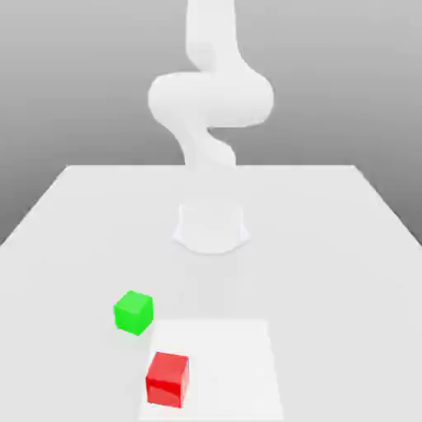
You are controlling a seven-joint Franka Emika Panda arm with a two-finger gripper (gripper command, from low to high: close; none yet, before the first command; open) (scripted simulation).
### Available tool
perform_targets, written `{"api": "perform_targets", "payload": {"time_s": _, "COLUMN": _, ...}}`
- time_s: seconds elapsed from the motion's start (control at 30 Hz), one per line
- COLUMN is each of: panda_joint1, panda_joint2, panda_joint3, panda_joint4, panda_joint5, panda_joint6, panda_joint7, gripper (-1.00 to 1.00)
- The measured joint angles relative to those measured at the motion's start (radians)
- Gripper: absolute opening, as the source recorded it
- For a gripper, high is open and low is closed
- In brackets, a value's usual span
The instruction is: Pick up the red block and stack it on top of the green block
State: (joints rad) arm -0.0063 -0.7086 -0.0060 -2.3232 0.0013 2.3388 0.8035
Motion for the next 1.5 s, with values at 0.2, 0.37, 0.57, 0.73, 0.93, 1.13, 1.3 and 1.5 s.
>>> {"api": "perform_targets", "payload": {"time_s": 0.2, "panda_joint1": -0.014, "panda_joint2": 0.224, "panda_joint3": -0.016, "panda_joint4": -0.057, "panda_joint5": 0.003, "panda_joint6": 0.095, "panda_joint7": 0.009, "gripper": 0.00}}
{"api": "perform_targets", "payload": {"time_s": 0.37, "panda_joint1": -0.027, "panda_joint2": 0.405, "panda_joint3": -0.028, "panda_joint4": -0.102, "panda_joint5": 0.007, "panda_joint6": 0.172, "panda_joint7": 0.015, "gripper": 0.00}}
{"api": "perform_targets", "payload": {"time_s": 0.57, "panda_joint1": -0.042, "panda_joint2": 0.623, "panda_joint3": -0.044, "panda_joint4": -0.158, "panda_joint5": 0.014, "panda_joint6": 0.264, "panda_joint7": 0.020, "gripper": 0.00}}
{"api": "perform_targets", "payload": {"time_s": 0.73, "panda_joint1": -0.062, "panda_joint2": 0.804, "panda_joint3": -0.051, "panda_joint4": -0.204, "panda_joint5": 0.020, "panda_joint6": 0.341, "panda_joint7": 0.024, "gripper": 0.00}}
{"api": "perform_targets", "payload": {"time_s": 0.93, "panda_joint1": -0.078, "panda_joint2": 1.021, "panda_joint3": -0.037, "panda_joint4": -0.198, "panda_joint5": 0.040, "panda_joint6": 0.496, "panda_joint7": 0.013, "gripper": 0.00}}
{"api": "perform_targets", "payload": {"time_s": 1.13, "panda_joint1": -0.082, "panda_joint2": 1.051, "panda_joint3": -0.032, "panda_joint4": -0.194, "panda_joint5": 0.043, "panda_joint6": 0.521, "panda_joint7": 0.011, "gripper": -1.00}}
{"api": "perform_targets", "payload": {"time_s": 1.3, "panda_joint1": -0.079, "panda_joint2": 0.969, "panda_joint3": -0.037, "panda_joint4": -0.207, "panda_joint5": 0.030, "panda_joint6": 0.451, "panda_joint7": 0.020, "gripper": -1.00}}
{"api": "perform_targets", "payload": {"time_s": 1.5, "panda_joint1": -0.130, "panda_joint2": 0.755, "panda_joint3": -0.094, "panda_joint4": -0.331, "panda_joint5": -0.012, "panda_joint6": 0.362, "panda_joint7": 0.130, "gripper": -1.00}}
